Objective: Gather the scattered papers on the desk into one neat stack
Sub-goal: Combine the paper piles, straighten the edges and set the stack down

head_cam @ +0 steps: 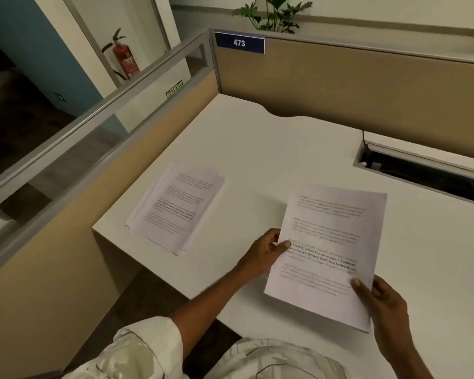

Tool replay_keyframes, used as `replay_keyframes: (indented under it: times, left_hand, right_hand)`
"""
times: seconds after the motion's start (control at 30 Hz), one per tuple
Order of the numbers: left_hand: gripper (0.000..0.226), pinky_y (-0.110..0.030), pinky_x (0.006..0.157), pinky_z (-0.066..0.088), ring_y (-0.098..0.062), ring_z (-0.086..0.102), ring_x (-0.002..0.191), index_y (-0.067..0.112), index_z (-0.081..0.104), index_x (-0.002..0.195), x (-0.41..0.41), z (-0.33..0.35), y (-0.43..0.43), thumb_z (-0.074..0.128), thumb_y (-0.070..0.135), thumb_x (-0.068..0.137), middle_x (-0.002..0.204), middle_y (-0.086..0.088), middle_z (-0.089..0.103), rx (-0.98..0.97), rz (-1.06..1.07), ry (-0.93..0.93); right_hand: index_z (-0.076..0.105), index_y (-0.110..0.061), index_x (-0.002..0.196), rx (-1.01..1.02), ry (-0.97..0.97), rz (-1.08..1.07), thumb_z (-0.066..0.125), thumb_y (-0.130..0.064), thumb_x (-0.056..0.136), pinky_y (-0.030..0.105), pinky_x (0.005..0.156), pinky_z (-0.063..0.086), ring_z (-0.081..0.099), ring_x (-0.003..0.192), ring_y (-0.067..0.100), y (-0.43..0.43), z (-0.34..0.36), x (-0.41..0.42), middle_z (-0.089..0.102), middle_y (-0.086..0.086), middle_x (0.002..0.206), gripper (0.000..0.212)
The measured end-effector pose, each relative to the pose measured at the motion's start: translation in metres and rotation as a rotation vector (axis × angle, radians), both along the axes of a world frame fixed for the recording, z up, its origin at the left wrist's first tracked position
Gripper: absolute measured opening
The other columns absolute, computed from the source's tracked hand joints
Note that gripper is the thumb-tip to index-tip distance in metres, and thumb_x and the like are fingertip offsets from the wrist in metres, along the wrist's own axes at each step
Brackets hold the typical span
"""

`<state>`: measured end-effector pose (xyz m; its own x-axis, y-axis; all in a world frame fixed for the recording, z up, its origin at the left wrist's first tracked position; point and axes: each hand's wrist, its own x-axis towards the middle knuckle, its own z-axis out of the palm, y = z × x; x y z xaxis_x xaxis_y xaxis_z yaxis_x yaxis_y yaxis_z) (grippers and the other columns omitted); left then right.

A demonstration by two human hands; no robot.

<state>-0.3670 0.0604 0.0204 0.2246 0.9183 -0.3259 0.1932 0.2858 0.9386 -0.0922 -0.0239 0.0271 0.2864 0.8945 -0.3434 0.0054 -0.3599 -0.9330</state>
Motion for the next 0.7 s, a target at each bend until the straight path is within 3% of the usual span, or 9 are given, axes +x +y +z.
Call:
replay_keyframes:
  times: [0.07,0.17,0.3,0.37,0.47,0.6,0.7]
  left_hand:
    - [0.028,-0.028,0.067,0.058,-0.014,0.071,0.085,0.017,0.058,0.125,-0.03,-0.006,0.011,0.062,0.024,0.099,0.113,-0.004,0.07,-0.045,0.142,-0.051]
    - [0.024,-0.031,0.071,0.053,-0.016,0.069,0.079,0.014,0.061,0.12,-0.099,-0.009,0.039,0.059,0.007,0.097,0.104,-0.006,0.07,-0.013,0.43,-0.006]
    - [0.019,-0.032,0.087,0.052,-0.028,0.067,0.106,0.012,0.069,0.111,-0.205,-0.01,0.075,0.062,0.012,0.094,0.113,-0.01,0.072,0.072,0.745,0.479]
    - [0.021,-0.038,0.095,0.052,-0.034,0.064,0.114,0.007,0.07,0.112,-0.254,-0.016,0.087,0.062,0.011,0.093,0.12,-0.015,0.07,0.057,0.772,0.684]
    - [0.036,-0.051,0.098,0.049,-0.043,0.052,0.124,0.007,0.065,0.122,-0.309,-0.023,0.1,0.069,0.021,0.09,0.13,-0.022,0.062,-0.026,0.751,0.898]
    - [0.089,-0.057,0.107,0.04,-0.044,0.04,0.138,0.006,0.042,0.147,-0.343,-0.023,0.117,0.083,0.042,0.077,0.149,-0.024,0.045,-0.217,0.583,0.996]
    - [0.105,-0.059,0.11,0.034,-0.045,0.037,0.141,0.005,0.033,0.151,-0.35,-0.024,0.126,0.085,0.05,0.071,0.154,-0.025,0.038,-0.298,0.454,1.056]
  right_hand:
    - [0.074,-0.017,0.111,-0.057,0.047,-0.017,0.072,-0.019,0.094,0.017,0.061,0.06,0.079,0.088,0.021,-0.002,-0.002,-0.004,0.082,-0.007,0.1,0.017]
    - [0.073,-0.02,0.11,-0.14,0.115,-0.072,0.077,-0.024,0.087,0.025,0.066,0.065,0.079,0.088,0.023,-0.006,-0.004,-0.007,0.082,-0.003,0.104,0.024]
    - [0.07,-0.012,0.121,-0.203,0.148,-0.128,0.074,-0.019,0.092,0.023,0.064,0.064,0.079,0.084,0.021,-0.014,-0.002,-0.008,0.079,0.005,0.109,0.03]
    - [0.069,-0.012,0.122,-0.22,0.164,-0.152,0.071,-0.015,0.094,0.021,0.06,0.062,0.079,0.083,0.022,-0.018,-0.002,-0.009,0.079,0.004,0.109,0.028]
    - [0.07,-0.014,0.122,-0.257,0.189,-0.193,0.072,-0.014,0.093,0.028,0.067,0.065,0.076,0.099,0.032,-0.021,-0.004,-0.01,0.079,0.004,0.111,0.029]
    - [0.071,-0.02,0.111,-0.303,0.189,-0.22,0.071,-0.015,0.094,0.029,0.065,0.065,0.079,0.086,0.025,-0.02,0.001,-0.019,0.082,-0.003,0.1,0.018]
    - [0.07,-0.025,0.104,-0.307,0.193,-0.212,0.07,-0.013,0.095,0.03,0.066,0.066,0.078,0.084,0.024,-0.015,0.005,-0.027,0.082,-0.007,0.094,0.015]
